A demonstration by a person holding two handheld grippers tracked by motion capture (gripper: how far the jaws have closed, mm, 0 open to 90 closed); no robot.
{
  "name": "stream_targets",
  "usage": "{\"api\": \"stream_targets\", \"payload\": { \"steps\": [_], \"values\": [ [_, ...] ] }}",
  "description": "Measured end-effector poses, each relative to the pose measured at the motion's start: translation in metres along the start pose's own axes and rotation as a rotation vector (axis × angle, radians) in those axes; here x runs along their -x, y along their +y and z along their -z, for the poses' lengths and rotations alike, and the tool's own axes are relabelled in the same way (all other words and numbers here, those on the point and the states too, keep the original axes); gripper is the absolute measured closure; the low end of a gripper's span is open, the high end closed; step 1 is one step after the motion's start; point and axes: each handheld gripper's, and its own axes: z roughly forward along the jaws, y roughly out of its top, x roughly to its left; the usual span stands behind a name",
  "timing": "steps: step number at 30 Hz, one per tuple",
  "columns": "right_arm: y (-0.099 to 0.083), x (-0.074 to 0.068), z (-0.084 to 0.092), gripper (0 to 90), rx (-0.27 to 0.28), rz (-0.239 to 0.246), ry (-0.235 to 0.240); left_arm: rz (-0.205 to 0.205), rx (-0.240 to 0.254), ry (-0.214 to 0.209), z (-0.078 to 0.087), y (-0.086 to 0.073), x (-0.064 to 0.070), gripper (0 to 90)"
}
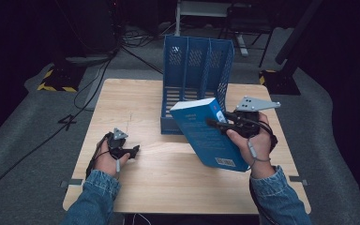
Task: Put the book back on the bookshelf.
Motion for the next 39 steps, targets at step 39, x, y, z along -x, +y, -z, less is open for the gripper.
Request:
{"api": "stream_targets", "payload": {
  "steps": [39],
  "values": [
    [0.048, 0.091, 0.025, 61.8, 0.104, -0.164, -0.208, 0.001, 0.002, 0.001, 0.0, 0.0, 0.0, 24.8]
  ]
}}
